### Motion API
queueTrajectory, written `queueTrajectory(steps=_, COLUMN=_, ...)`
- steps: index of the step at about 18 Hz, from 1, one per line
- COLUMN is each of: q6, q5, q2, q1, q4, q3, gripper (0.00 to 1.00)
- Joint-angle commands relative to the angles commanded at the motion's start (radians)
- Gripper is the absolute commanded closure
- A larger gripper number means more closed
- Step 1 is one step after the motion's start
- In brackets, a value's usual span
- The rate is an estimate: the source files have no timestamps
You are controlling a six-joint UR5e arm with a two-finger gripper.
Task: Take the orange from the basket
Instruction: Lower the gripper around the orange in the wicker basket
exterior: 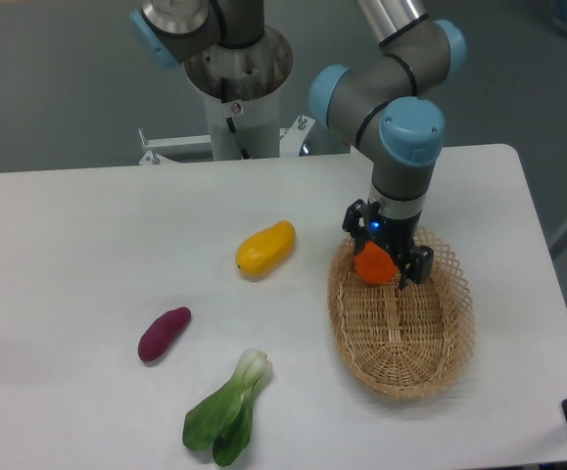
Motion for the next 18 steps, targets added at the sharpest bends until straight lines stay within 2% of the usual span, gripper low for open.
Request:
queueTrajectory(steps=4, q6=-0.074, q5=0.000, q2=0.008, q1=0.003, q4=0.000, q3=-0.026, gripper=0.00)
queueTrajectory(steps=13, q6=-0.100, q5=0.031, q2=0.005, q1=0.018, q4=0.008, q3=-0.051, gripper=0.00)
queueTrajectory(steps=18, q6=-0.117, q5=0.032, q2=-0.006, q1=0.026, q4=0.031, q3=-0.054, gripper=0.00)
